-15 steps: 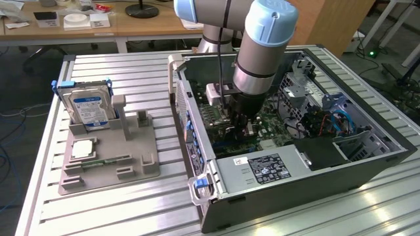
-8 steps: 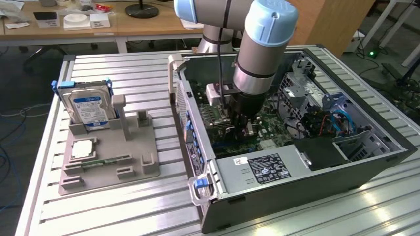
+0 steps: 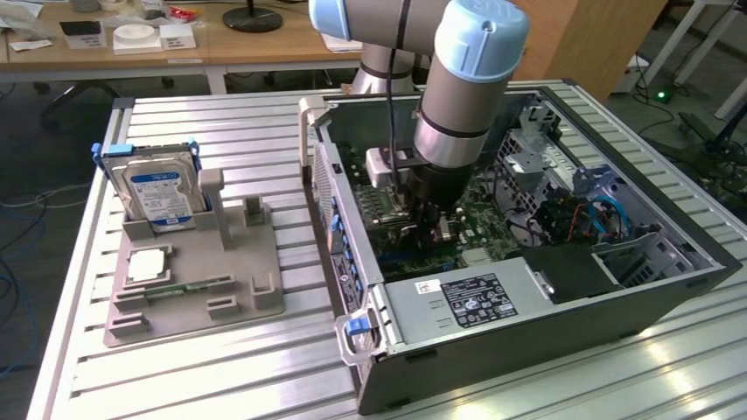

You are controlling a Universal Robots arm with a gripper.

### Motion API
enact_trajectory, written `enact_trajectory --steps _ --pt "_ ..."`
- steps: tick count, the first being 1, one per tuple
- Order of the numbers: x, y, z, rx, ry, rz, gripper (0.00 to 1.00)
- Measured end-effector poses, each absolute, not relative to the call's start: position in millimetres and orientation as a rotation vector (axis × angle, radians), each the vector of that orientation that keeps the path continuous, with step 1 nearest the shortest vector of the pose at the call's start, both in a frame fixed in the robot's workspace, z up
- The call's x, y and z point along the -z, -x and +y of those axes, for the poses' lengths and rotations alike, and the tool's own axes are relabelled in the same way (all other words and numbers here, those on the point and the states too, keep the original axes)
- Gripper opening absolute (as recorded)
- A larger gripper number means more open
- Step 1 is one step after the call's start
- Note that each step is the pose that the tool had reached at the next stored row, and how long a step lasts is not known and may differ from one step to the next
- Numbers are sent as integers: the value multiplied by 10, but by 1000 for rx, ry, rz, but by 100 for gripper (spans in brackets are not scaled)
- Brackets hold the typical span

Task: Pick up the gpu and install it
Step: 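Insert the gpu into the slot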

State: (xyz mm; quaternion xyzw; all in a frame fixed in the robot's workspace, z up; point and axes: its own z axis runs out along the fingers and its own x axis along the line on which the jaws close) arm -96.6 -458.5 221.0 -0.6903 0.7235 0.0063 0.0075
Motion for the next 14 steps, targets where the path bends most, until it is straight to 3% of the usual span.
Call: enact_trajectory --steps 14 --pt "-2137 982 -4584 -20 2158 2262 29"
